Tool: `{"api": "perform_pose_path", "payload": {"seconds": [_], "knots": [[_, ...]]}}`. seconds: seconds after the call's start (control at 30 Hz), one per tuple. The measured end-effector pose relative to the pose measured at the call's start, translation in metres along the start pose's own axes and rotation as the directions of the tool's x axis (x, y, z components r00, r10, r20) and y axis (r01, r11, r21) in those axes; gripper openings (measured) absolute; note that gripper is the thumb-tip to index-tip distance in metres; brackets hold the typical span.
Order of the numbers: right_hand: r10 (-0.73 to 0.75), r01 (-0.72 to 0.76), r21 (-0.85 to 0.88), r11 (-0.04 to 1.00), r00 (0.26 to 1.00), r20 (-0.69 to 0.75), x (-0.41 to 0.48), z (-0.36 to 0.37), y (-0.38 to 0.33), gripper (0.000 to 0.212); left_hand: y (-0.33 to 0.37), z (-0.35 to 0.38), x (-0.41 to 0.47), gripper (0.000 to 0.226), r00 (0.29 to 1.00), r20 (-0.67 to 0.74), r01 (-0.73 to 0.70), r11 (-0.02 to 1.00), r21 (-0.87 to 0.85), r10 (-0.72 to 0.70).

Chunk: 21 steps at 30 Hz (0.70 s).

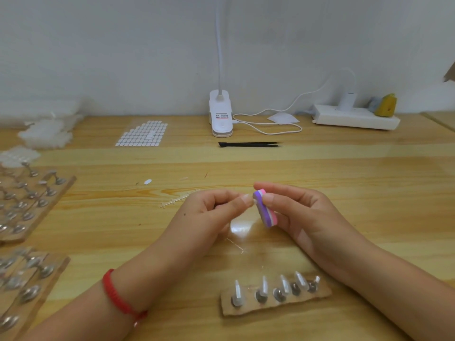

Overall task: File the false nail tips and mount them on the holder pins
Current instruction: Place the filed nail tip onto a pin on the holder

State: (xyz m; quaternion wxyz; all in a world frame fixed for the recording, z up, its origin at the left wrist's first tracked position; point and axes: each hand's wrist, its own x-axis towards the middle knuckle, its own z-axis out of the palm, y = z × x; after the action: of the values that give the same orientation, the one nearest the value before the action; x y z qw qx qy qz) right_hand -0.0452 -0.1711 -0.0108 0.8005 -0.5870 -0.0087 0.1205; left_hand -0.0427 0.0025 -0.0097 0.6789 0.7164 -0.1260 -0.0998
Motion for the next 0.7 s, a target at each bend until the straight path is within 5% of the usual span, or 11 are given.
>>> {"api": "perform_pose_path", "payload": {"seconds": [0.2,0.33,0.4,0.47,0.57,0.63,0.7], "knots": [[-0.028,0.030,0.043,0.999,0.999,-0.034,0.001,0.002,-0.003,0.028,-0.001,0.005,-0.003,0.018,0.994,0.105,-0.026,0.995,0.100,0.015],[-0.235,0.197,-0.248,0.949,0.962,-0.138,0.000,-0.019,-0.042,0.029,0.001,-0.003,-0.002,0.022,0.999,-0.018,0.040,0.999,0.005,-0.040],[-0.363,0.250,-0.608,0.754,0.929,-0.067,-0.007,-0.040,-0.066,0.018,0.002,-0.004,0.000,0.032,0.997,-0.060,0.057,0.998,-0.028,-0.059],[-0.367,0.161,-0.922,0.352,0.930,0.022,-0.015,-0.067,-0.076,0.012,0.001,-0.005,0.000,0.040,0.995,-0.080,0.057,0.996,-0.063,-0.062],[-0.155,-0.011,-0.999,-0.031,0.988,-0.006,-0.027,-0.097,-0.070,0.018,0.001,-0.007,0.001,0.041,0.994,-0.086,0.062,0.991,-0.118,-0.073],[-0.143,-0.006,-0.998,-0.056,0.990,0.002,-0.032,-0.104,-0.068,0.016,0.002,-0.008,0.002,0.038,0.993,-0.084,0.063,0.986,-0.151,-0.077],[-0.291,0.080,-0.991,0.109,0.956,0.045,-0.034,-0.095,-0.070,0.014,0.003,-0.008,0.002,0.037,0.994,-0.072,0.064,0.983,-0.170,-0.077]]}}
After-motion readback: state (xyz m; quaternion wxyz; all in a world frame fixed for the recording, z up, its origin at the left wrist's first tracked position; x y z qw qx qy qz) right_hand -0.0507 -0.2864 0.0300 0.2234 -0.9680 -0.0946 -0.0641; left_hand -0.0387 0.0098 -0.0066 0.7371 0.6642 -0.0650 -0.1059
